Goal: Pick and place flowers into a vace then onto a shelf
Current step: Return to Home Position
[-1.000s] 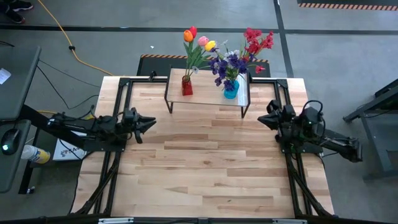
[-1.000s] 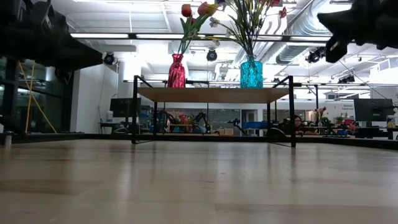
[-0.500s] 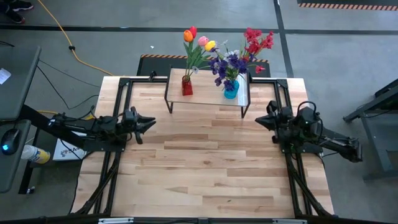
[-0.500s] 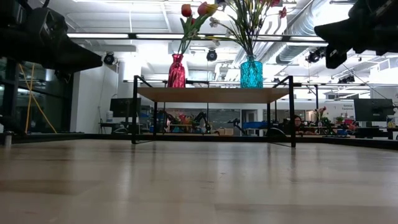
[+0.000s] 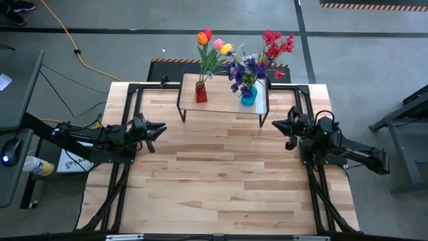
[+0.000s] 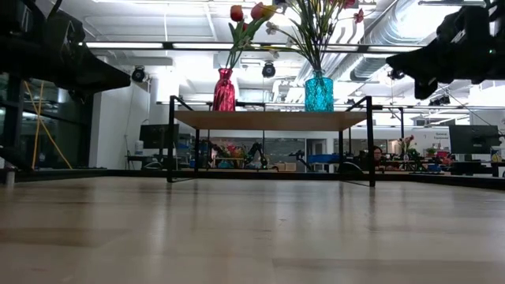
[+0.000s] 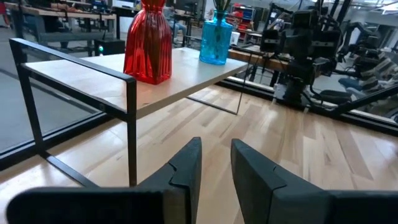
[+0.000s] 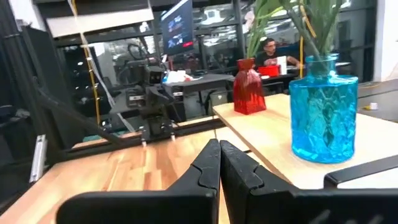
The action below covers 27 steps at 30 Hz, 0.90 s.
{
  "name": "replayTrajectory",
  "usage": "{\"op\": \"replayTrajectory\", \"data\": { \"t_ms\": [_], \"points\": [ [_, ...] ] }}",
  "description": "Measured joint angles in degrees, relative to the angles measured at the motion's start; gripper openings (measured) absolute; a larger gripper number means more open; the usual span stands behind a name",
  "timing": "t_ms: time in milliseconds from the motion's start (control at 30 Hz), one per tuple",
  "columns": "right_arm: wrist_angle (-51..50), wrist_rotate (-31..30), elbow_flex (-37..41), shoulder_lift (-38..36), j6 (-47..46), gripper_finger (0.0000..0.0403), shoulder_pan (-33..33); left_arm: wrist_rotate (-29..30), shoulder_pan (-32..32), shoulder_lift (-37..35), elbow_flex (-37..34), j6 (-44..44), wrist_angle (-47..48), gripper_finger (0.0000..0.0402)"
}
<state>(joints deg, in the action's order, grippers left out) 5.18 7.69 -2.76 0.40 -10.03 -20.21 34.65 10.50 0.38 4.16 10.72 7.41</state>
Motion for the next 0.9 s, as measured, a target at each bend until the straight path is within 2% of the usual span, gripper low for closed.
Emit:
{"op": "replayTrajectory", "data": {
  "t_ms": [200, 433, 667, 900],
  "points": [
    [4.3, -1.3, 2.1, 0.0, 0.0, 0.0000, 0.0, 0.0, 0.0, 0.0, 0.0, 0.0, 0.0, 0.0120],
    [2.4, -3.2, 2.1, 0.0, 1.1, 0.0000, 0.0, 0.0, 0.0, 0.0, 0.0, 0.6, -0.1, 0.0120],
    [1.2, -2.9, 2.1, 0.0, -0.4, 0.0000, 0.0, 0.0, 0.0, 0.0, 0.0, 4.6, 0.0, 0.0119],
    [-0.5, -3.0, 2.1, 0.0, -0.4, 0.0000, 0.0, 0.0, 0.0, 0.0, 0.0, 4.8, -0.1, 0.0120]
  ]
}}
